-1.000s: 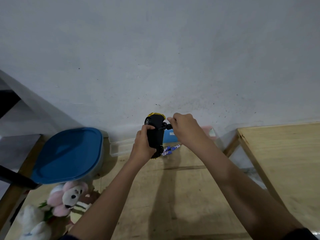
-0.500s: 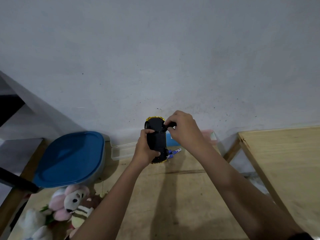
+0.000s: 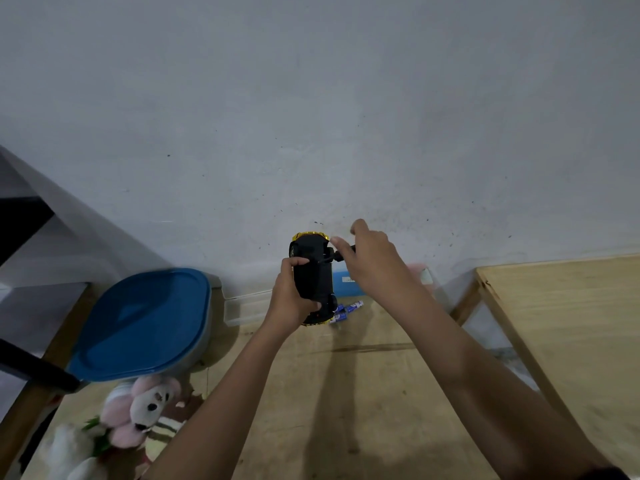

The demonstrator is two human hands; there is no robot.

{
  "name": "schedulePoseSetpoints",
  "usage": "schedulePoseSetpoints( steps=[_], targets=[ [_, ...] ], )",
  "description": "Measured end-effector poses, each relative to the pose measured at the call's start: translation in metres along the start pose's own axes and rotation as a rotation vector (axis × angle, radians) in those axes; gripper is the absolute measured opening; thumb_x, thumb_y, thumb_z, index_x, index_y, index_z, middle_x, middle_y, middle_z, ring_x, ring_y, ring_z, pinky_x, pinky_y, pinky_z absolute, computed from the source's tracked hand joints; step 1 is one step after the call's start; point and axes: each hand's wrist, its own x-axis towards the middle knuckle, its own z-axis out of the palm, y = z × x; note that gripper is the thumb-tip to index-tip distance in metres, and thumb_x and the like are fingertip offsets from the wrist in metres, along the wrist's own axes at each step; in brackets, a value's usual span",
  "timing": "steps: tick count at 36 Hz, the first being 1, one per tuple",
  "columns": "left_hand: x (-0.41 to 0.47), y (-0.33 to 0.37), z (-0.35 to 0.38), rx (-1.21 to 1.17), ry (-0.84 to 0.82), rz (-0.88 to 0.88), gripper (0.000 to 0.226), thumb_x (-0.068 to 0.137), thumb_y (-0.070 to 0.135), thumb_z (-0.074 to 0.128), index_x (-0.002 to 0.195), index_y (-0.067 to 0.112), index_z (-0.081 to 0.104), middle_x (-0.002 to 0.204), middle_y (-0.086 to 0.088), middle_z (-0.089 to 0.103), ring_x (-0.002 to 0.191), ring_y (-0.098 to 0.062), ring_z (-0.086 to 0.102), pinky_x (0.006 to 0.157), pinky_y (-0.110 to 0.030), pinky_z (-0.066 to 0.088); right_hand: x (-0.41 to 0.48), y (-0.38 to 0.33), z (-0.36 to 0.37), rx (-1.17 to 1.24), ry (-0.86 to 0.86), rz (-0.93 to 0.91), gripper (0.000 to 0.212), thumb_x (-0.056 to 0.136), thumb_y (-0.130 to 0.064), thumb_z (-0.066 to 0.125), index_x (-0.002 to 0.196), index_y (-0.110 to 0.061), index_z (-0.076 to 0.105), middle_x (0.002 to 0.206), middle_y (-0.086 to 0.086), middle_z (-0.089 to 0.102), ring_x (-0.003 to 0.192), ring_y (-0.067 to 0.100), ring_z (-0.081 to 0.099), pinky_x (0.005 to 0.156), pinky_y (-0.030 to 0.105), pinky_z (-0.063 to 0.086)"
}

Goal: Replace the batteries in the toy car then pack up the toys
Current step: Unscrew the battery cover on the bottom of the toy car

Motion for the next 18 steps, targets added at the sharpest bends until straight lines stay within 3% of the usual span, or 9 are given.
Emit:
schedulePoseSetpoints(
  steps=[3, 5, 8, 10, 12, 18],
  targets=[
    [-0.001, 0.001, 0.001, -0.023, -0.008, 0.003, 0.072, 0.068, -0.016, 0.068, 0.124, 0.016, 0.036, 0.114, -0.001, 0.042, 0.097, -0.022, 0.050, 0.062, -0.024, 0.049, 0.001, -0.001, 0.000, 0.031, 0.014, -0.070, 0.020, 0.096, -0.019, 0.048, 0.100, -0.001, 0.056, 0.095, 0.015, 0.056, 0.084, 0.028, 0.056, 0.068, 0.033, 0.043],
    [-0.002, 0.002, 0.001, -0.051, -0.007, -0.002, 0.073, 0.068, -0.017, 0.067, 0.125, 0.016, 0.036, 0.114, -0.001, 0.042, 0.097, -0.022, 0.050, 0.064, -0.025, 0.050, 0.000, 0.000, 0.003, 0.088, 0.007, -0.153, 0.016, 0.090, -0.007, 0.054, 0.106, -0.007, 0.059, 0.103, 0.008, 0.049, 0.093, 0.023, 0.054, 0.072, 0.026, 0.042],
    [-0.004, 0.001, 0.000, -0.047, -0.022, 0.007, 0.072, 0.069, -0.017, 0.066, 0.126, 0.016, 0.036, 0.115, 0.000, 0.042, 0.099, -0.023, 0.050, 0.064, -0.025, 0.050, -0.003, 0.000, 0.005, 0.031, 0.034, -0.146, 0.030, 0.092, -0.022, 0.055, 0.120, -0.011, 0.050, 0.111, 0.007, 0.041, 0.095, 0.023, 0.050, 0.077, 0.029, 0.045],
    [-0.005, 0.000, -0.002, -0.027, -0.039, 0.005, 0.071, 0.070, -0.016, 0.066, 0.126, 0.016, 0.036, 0.115, 0.000, 0.042, 0.100, -0.024, 0.050, 0.063, -0.024, 0.049, -0.002, 0.000, 0.005, -0.058, 0.026, -0.058, 0.033, 0.097, -0.033, 0.044, 0.117, -0.007, 0.048, 0.109, 0.012, 0.046, 0.091, 0.029, 0.053, 0.074, 0.036, 0.045],
    [-0.006, -0.003, -0.002, -0.029, -0.052, 0.000, 0.071, 0.069, -0.017, 0.065, 0.126, 0.016, 0.037, 0.116, -0.001, 0.042, 0.100, -0.024, 0.051, 0.063, -0.024, 0.049, 0.000, 0.000, 0.004, -0.111, 0.004, -0.055, 0.029, 0.098, -0.028, 0.041, 0.106, -0.003, 0.054, 0.104, 0.014, 0.052, 0.091, 0.030, 0.053, 0.073, 0.036, 0.043],
    [-0.012, -0.009, -0.004, -0.092, -0.082, 0.015, 0.070, 0.071, -0.018, 0.064, 0.123, 0.019, 0.034, 0.113, 0.000, 0.042, 0.101, -0.027, 0.053, 0.064, -0.027, 0.051, -0.002, 0.004, 0.004, 0.079, 0.019, -0.144, 0.015, 0.090, -0.005, 0.052, 0.095, -0.006, 0.065, 0.101, 0.007, 0.053, 0.087, 0.020, 0.053, 0.074, 0.029, 0.045]
  ],
)
